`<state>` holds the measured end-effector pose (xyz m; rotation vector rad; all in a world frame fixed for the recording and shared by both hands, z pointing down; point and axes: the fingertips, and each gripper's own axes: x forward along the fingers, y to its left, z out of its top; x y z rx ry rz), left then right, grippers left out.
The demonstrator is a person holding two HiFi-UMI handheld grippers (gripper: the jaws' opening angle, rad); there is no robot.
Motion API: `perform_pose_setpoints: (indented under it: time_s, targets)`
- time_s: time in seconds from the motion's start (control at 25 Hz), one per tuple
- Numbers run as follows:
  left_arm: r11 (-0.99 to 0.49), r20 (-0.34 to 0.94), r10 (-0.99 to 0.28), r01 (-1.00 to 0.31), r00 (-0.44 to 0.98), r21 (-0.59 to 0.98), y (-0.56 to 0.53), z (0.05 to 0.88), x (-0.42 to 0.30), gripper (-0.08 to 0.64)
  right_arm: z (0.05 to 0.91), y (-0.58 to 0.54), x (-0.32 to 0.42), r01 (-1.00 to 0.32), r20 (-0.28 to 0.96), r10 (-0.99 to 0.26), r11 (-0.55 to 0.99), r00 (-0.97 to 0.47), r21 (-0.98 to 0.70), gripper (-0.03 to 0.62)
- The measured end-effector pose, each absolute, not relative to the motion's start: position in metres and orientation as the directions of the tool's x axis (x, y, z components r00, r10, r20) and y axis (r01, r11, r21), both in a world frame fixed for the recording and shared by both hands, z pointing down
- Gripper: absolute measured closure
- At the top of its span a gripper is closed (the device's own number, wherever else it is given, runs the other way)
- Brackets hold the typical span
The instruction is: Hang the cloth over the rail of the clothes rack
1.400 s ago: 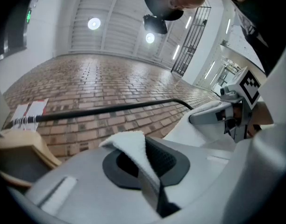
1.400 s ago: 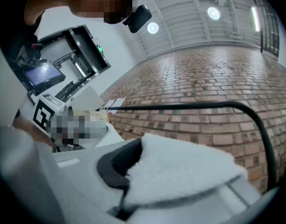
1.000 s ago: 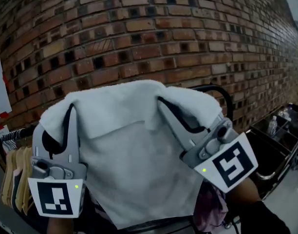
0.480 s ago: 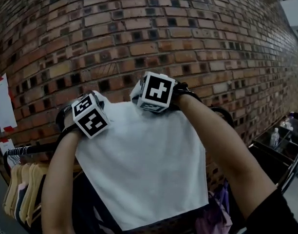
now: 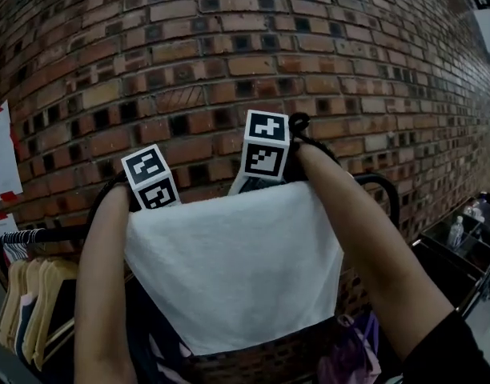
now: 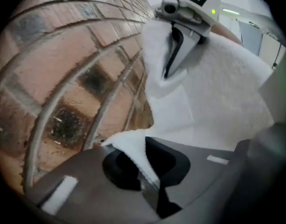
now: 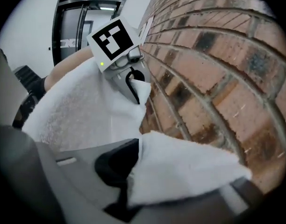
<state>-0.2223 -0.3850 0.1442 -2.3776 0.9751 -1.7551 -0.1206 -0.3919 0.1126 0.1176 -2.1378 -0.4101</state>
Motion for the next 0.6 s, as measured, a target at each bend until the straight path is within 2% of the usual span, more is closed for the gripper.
perform_pose_setpoints:
  time_s: [0.2, 0.28, 0.52, 0.6]
  targets:
    - [-0.770, 0.800, -0.558, -0.498, 0.222, -0.399, -0.395, 0.125, -0.232, 0.408, 0.103, -0.395, -0.115, 0.054, 0.782, -0.220, 0.950, -0.583, 0.307, 0.417]
    - [-0.767, 0.801, -0.557, -0.505, 0.219, -0.395, -0.394, 0.126, -0.236, 0.403, 0.098, -0.395, -0.111, 0.047, 0.777, -0.209, 0.955, -0.593, 0.293, 0.397]
    - [-0.796, 0.828, -0.503, -0.505, 0.248, -0.333, -0.387, 0.137, -0.233, 0.405, 0.089, -0.384, -0.101, 0.075, 0.782, -0.148, 0.967, -0.606, 0.242, 0.396]
    - [-0.793, 0.824, -0.509, -0.507, 0.249, -0.337, -0.388, 0.135, -0.233, 0.405, 0.091, -0.385, -0.095, 0.065, 0.799, -0.162, 0.968, -0.579, 0.243, 0.397]
